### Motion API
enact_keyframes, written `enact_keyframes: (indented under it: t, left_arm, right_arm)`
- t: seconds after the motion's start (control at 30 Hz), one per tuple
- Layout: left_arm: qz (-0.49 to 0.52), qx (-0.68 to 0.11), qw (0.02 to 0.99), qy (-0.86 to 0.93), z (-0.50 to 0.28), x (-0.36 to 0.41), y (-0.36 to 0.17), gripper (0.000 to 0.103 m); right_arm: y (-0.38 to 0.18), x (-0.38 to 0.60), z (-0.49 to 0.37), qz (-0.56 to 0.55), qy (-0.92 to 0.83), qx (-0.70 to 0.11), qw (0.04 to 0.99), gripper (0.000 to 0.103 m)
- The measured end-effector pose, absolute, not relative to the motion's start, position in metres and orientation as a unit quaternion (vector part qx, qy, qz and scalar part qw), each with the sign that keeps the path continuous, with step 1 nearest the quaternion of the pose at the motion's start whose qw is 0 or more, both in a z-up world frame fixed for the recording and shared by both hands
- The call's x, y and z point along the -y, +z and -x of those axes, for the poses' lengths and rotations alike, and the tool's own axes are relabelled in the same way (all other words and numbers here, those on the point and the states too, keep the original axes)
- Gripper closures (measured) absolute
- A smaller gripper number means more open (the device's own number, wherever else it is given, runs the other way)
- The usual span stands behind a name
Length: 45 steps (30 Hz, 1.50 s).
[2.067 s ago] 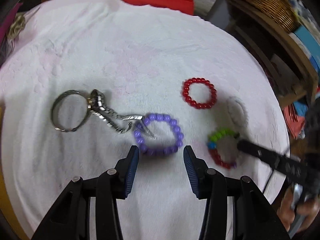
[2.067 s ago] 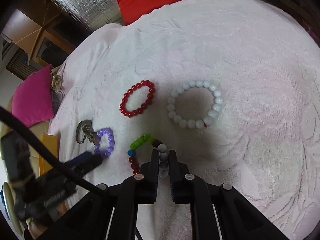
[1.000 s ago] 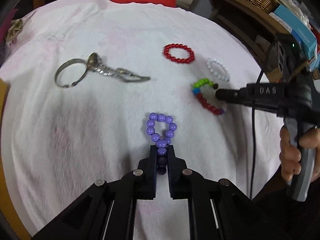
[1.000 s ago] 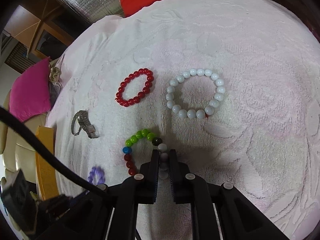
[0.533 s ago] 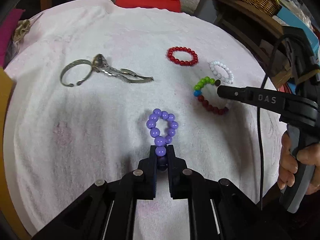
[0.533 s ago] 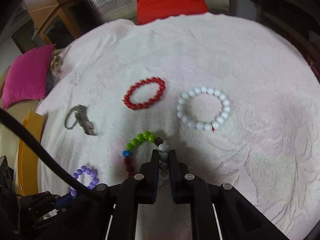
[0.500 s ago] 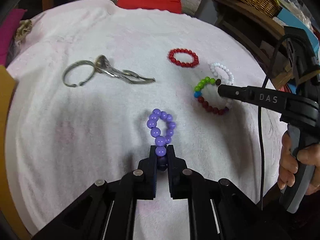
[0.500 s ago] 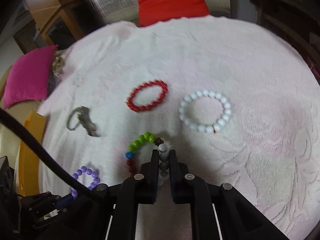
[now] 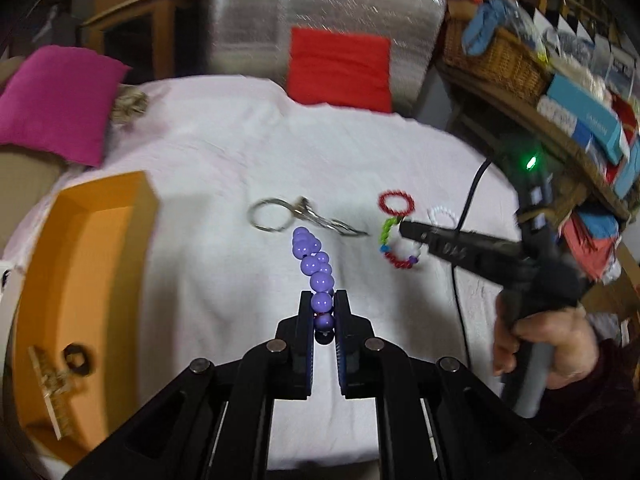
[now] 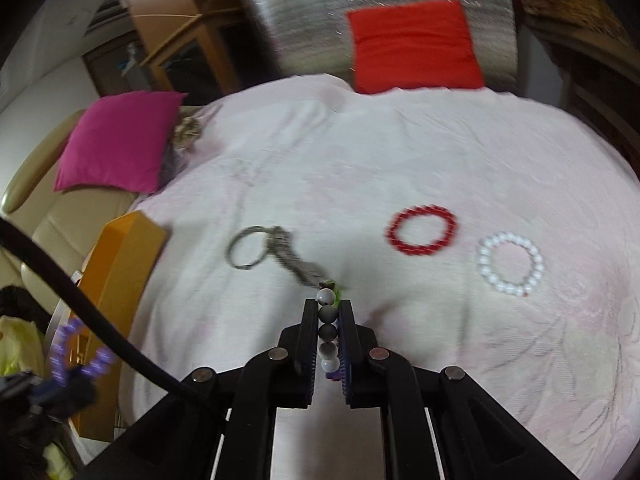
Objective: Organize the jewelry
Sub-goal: 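Lift both bracelets and carry them over the orange box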
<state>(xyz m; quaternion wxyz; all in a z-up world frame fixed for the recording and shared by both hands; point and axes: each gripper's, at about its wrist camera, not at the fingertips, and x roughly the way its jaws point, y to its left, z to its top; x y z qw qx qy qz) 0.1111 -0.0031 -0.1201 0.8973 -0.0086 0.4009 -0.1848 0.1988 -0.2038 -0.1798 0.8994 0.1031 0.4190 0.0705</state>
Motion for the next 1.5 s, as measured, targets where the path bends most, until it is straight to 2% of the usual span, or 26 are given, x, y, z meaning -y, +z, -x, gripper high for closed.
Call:
enact_keyframes:
  t: [0.23, 0.43, 0.6, 0.8, 1.0, 1.5]
  left_arm:
    - [0.023, -0.349, 0.929, -0.122, -0.056, -0.078, -0.079, 0.093]
    - [0.032, -0.319, 0.945, -0.065, -0.016, -0.151, -0.063, 0.094]
    - [0.045, -0.3, 0.952, -0.046, 0.007, -0.187, -0.057, 0.094]
    - [0.053, -0.28, 0.958, -0.034, 0.024, -0.213, -0.05, 0.093]
    - [0.054, -0.271, 0.961, -0.022, 0.027, -0.222, -0.042, 0.093]
    - [0.048, -0.282, 0.958, -0.012, 0.002, -0.211, -0.042, 0.093]
  right_arm:
    - [-0.177, 0.146, -0.186, -0.047, 0.088, -0.376, 0.921, 0.093]
    - [-0.182, 0.108, -0.162, -0.053, 0.089, -0.395, 0.913, 0.093]
    - [-0.148, 0.066, -0.143, -0.036, 0.102, -0.387, 0.916, 0.093]
    - [-0.094, 0.015, -0.125, 0.002, 0.131, -0.348, 0.928, 0.093]
    - [-0.064, -0.01, -0.111, 0.003, 0.16, -0.32, 0.934, 0.093]
    - [-0.042, 0.0, -0.117, -0.049, 0.194, -0.291, 0.936, 0.093]
